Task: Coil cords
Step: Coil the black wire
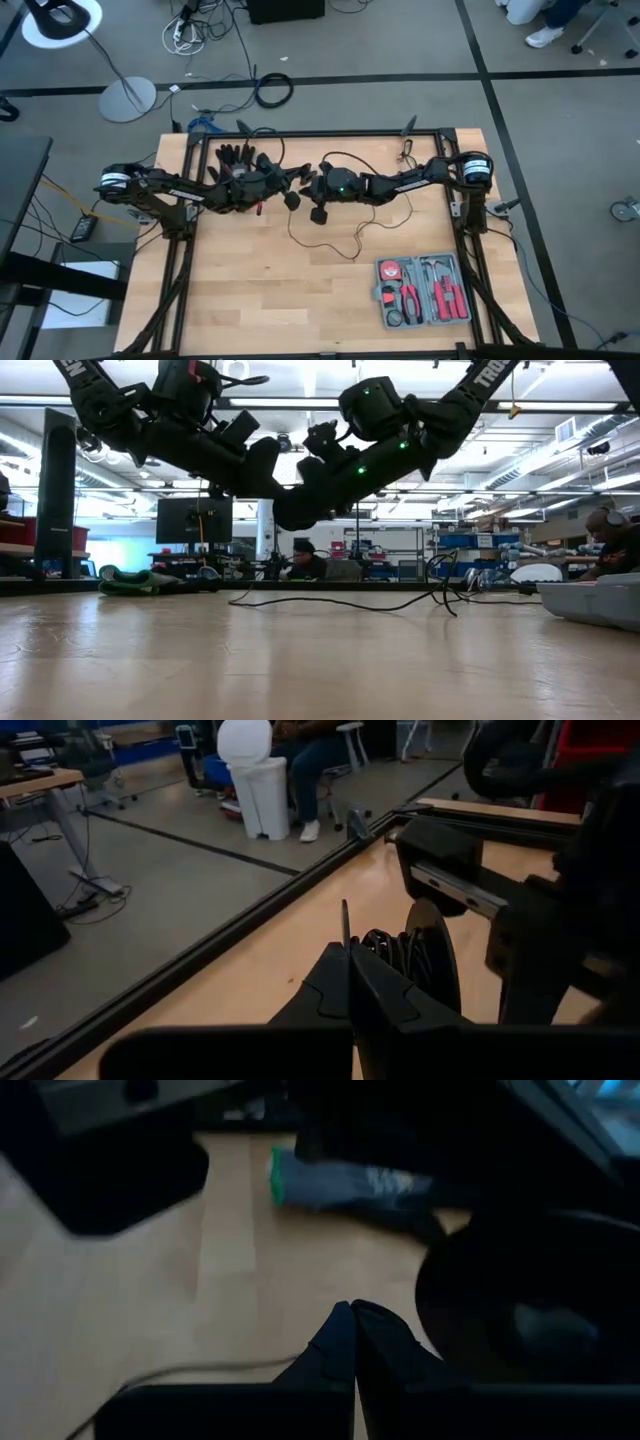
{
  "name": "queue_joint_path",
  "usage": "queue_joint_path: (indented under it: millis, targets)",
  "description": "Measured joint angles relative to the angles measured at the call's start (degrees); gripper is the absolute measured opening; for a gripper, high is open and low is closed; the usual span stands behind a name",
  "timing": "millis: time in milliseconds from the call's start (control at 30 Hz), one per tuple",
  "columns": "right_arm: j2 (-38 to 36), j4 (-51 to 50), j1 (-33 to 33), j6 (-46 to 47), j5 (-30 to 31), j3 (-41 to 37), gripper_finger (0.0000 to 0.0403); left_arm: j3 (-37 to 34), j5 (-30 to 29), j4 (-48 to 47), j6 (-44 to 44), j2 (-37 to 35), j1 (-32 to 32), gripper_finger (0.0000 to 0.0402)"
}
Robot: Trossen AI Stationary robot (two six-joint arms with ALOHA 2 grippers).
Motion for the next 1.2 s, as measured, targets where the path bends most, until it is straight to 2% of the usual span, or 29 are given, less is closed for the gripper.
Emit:
queue_joint_path:
  millis: [167, 433, 500, 667, 800, 1033, 1200]
  targets:
    - [-2.85, -5.80, -1.27, -0.17, -6.20, -0.01, 0.0000, -0.02, 1.17, -0.66, -0.07, 0.00, 0.02, 0.0000]
    - [-4.49, -8.72, -4.56, 0.11, -20.95, -0.01, 0.0000, 0.00, 2.39, -2.55, -1.55, 0.00, 0.00, 0.0000]
    - [-4.53, -9.59, -4.97, 0.66, -22.84, 0.00, 0.0000, 0.00, 2.38, -1.90, -2.21, 0.00, 0.04, 0.0000]
    - [-4.54, -11.40, -4.56, 0.49, -19.59, -0.02, 0.0000, -0.02, 1.76, 3.71, -3.26, 0.00, 0.07, 0.0000]
    - [-4.54, -11.03, -3.76, 0.27, -12.52, -0.63, 0.0000, -0.02, 1.73, 7.41, -4.51, 0.00, 0.07, 0.0000]
    - [-4.54, -6.14, -2.16, 0.40, -1.53, -0.83, 0.0000, -0.02, 1.64, 8.09, -9.11, 0.00, 0.07, 0.0000]
    - [-4.54, -3.47, -2.07, 1.55, -0.67, -0.85, 0.0000, -0.02, 2.06, 9.10, -9.41, -0.02, 0.15, 0.0000]
